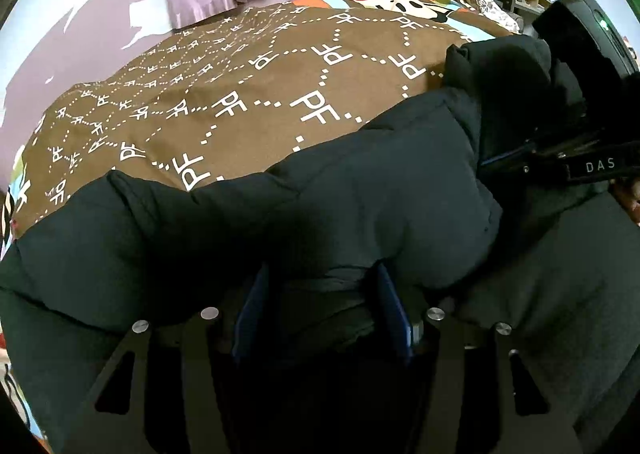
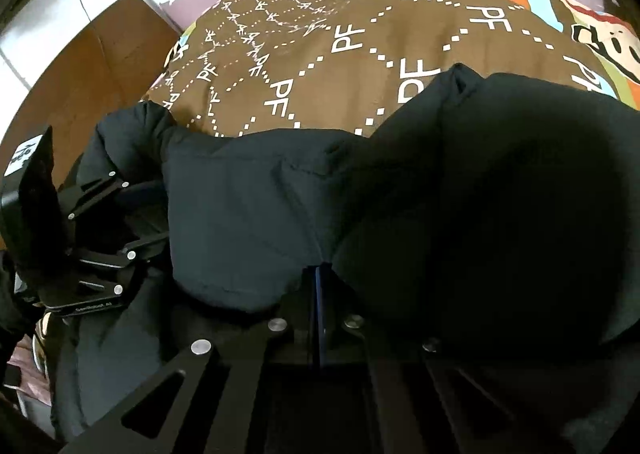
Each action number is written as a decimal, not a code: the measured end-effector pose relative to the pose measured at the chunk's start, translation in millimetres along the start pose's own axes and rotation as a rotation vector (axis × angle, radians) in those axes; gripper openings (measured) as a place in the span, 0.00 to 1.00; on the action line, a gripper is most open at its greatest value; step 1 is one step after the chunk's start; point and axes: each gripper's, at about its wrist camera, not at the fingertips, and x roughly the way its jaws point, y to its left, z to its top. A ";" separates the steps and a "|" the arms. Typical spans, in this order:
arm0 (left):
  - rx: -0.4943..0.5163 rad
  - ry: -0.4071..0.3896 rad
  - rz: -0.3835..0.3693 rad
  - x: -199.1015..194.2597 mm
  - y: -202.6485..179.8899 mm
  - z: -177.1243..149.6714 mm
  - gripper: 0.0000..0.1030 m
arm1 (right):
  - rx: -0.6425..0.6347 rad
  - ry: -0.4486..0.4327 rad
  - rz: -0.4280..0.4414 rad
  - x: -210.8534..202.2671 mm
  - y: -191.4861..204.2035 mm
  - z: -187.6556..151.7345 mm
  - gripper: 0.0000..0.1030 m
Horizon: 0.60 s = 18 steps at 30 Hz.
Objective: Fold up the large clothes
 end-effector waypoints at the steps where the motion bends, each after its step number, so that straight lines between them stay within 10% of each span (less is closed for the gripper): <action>1: 0.003 -0.003 0.003 0.7 -0.7 -1.1 0.48 | 0.001 0.002 -0.002 1.0 0.2 0.5 0.00; 18: 0.006 -0.082 0.112 -24.8 -13.4 -9.5 0.53 | 0.028 -0.099 0.033 -18.4 2.4 -6.5 0.04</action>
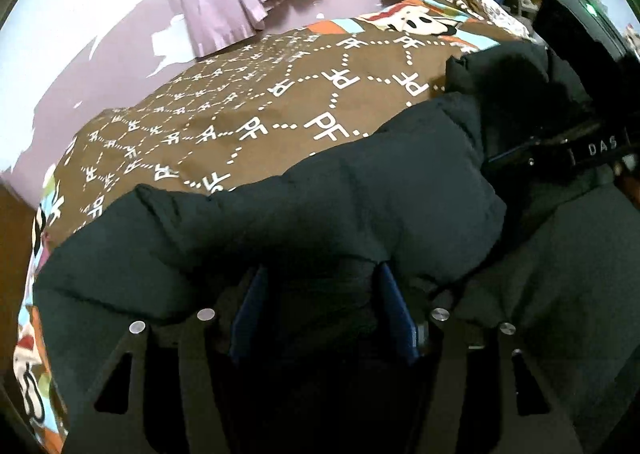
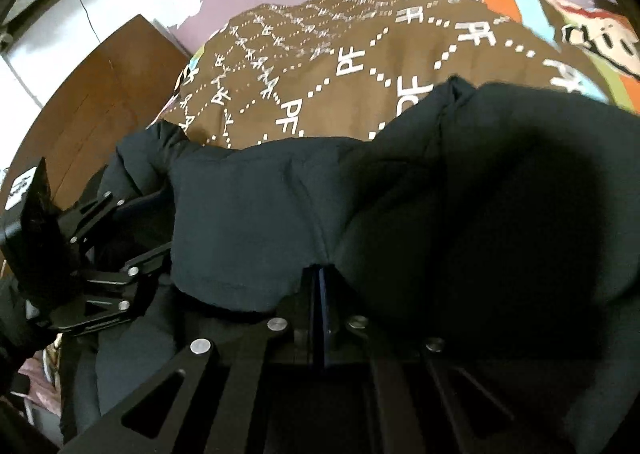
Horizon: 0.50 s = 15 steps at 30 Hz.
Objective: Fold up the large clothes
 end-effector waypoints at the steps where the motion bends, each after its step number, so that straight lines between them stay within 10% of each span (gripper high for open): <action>1: -0.025 -0.001 -0.013 -5.0 2.3 0.1 0.54 | 0.004 -0.014 -0.012 -4.1 3.0 -1.1 0.07; 7: -0.214 -0.011 -0.095 -45.8 16.0 0.5 0.63 | 0.013 -0.104 -0.100 -45.5 34.1 -17.3 0.52; 13: -0.254 -0.096 -0.119 -125.0 12.5 11.1 0.65 | 0.027 -0.242 -0.165 -99.7 68.9 -39.4 0.70; 15: -0.268 -0.123 -0.111 -149.3 9.9 10.7 0.83 | 0.011 -0.287 -0.172 -120.0 84.5 -49.0 0.79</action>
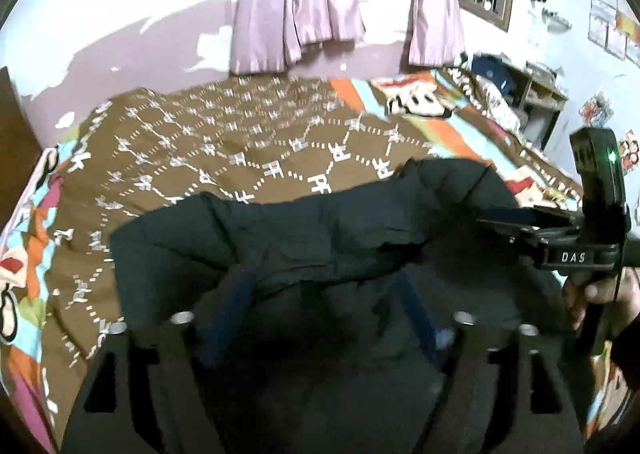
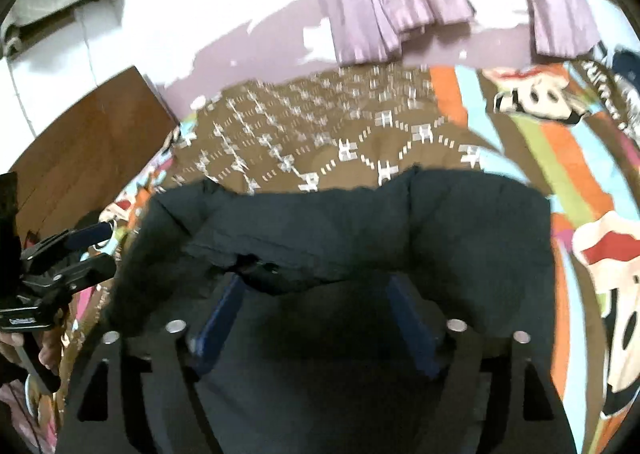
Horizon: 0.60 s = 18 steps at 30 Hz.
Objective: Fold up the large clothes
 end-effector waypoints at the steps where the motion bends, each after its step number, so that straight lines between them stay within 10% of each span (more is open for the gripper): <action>1: -0.013 -0.016 0.004 -12.3 -1.7 0.0 0.86 | -0.009 -0.020 -0.001 -11.3 5.4 -0.7 0.88; 18: 0.071 -0.233 0.141 -210.8 -70.1 -22.8 0.98 | -0.071 -0.212 -0.051 -187.2 107.3 -27.8 1.00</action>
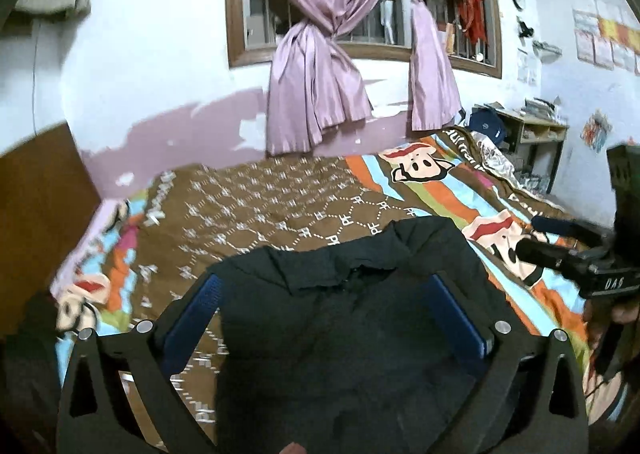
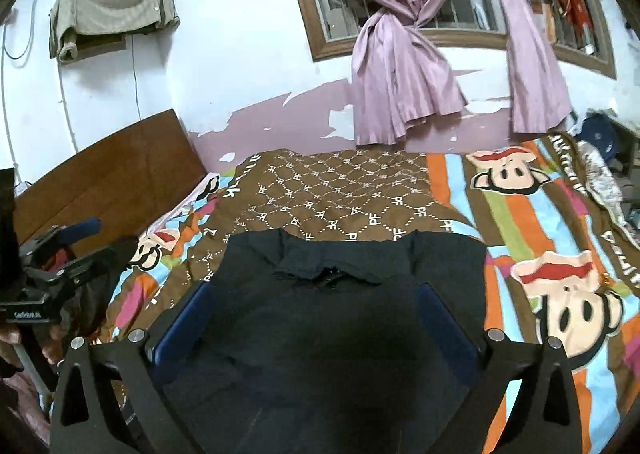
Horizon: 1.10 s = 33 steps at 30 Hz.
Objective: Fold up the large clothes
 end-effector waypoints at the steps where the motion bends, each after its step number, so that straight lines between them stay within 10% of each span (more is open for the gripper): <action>1: 0.012 -0.010 0.007 -8.4 -2.5 -1.0 0.98 | -0.001 -0.006 -0.004 -9.0 5.1 -2.0 1.00; 18: 0.005 -0.187 0.078 -144.8 -33.6 -36.7 0.98 | -0.026 -0.098 -0.029 -136.4 47.0 -50.5 1.00; 27: -0.014 -0.134 0.117 -174.4 -38.5 -95.5 0.98 | -0.065 -0.069 -0.062 -169.4 64.5 -95.6 1.00; 33: -0.145 -0.043 -0.012 -178.6 -23.3 -159.9 0.98 | -0.097 -0.034 -0.107 -177.8 63.7 -149.7 1.00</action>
